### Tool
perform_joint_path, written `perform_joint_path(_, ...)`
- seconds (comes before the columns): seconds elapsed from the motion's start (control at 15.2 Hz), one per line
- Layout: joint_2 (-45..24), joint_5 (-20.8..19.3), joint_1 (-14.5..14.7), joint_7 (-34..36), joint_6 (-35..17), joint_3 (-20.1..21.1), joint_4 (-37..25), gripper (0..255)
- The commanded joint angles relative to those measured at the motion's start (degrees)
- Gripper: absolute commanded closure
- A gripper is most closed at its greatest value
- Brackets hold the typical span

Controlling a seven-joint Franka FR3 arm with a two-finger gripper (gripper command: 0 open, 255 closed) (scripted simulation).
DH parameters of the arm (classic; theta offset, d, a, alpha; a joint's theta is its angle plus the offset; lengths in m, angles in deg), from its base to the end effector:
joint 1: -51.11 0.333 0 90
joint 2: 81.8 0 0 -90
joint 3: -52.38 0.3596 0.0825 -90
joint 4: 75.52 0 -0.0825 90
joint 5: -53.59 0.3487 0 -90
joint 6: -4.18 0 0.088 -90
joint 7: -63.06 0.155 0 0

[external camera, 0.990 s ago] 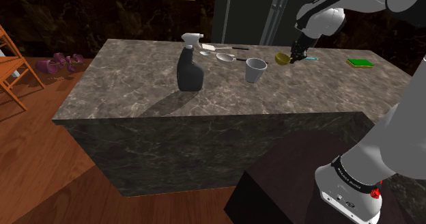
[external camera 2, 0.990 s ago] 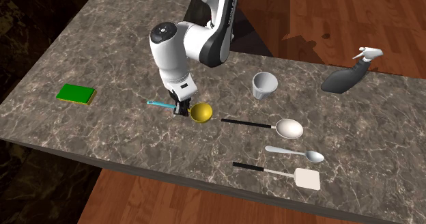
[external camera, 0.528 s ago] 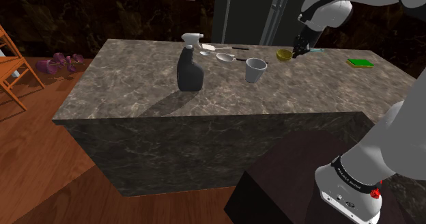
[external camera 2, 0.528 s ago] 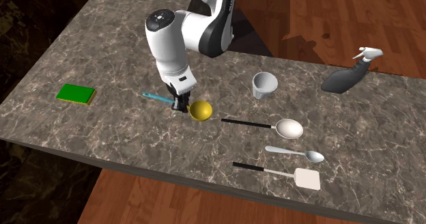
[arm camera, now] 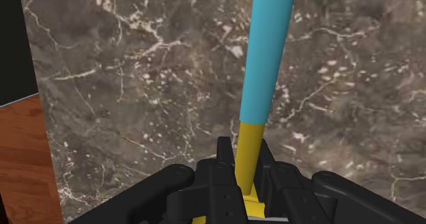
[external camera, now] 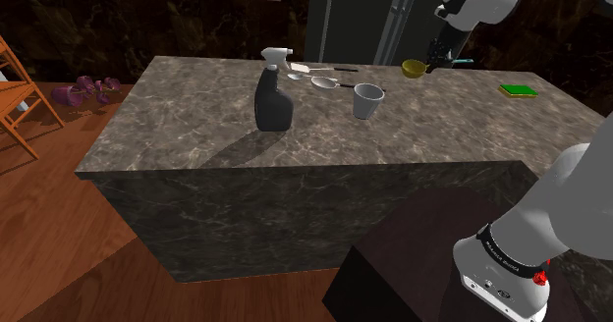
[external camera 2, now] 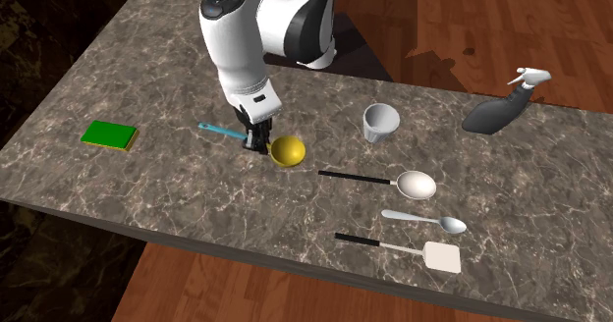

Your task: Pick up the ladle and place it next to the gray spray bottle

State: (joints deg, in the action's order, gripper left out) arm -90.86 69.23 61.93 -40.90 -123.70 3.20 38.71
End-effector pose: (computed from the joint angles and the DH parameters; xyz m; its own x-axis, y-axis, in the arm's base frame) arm 0.4693 -0.3276 0.4356 0.5277 0.8455 0.0810 0.8309 -0.5337 0.1574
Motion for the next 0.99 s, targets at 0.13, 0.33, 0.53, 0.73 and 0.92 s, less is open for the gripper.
perform_joint_path(0.13,1.4,-1.8,0.4,1.3,2.6,-0.5,-1.8,255)
perform_joint_path(0.33,2.4,-3.0,0.7,2.3,4.6,-0.7,-3.2,255)
perform_joint_path(0.53,3.3,-4.1,0.9,3.2,6.6,-0.9,-4.8,255)
perform_joint_path(0.73,4.1,-5.0,1.1,3.9,8.7,-1.0,-6.5,255)
perform_joint_path(0.92,4.7,-5.7,1.2,4.5,10.9,-1.0,-8.3,255)
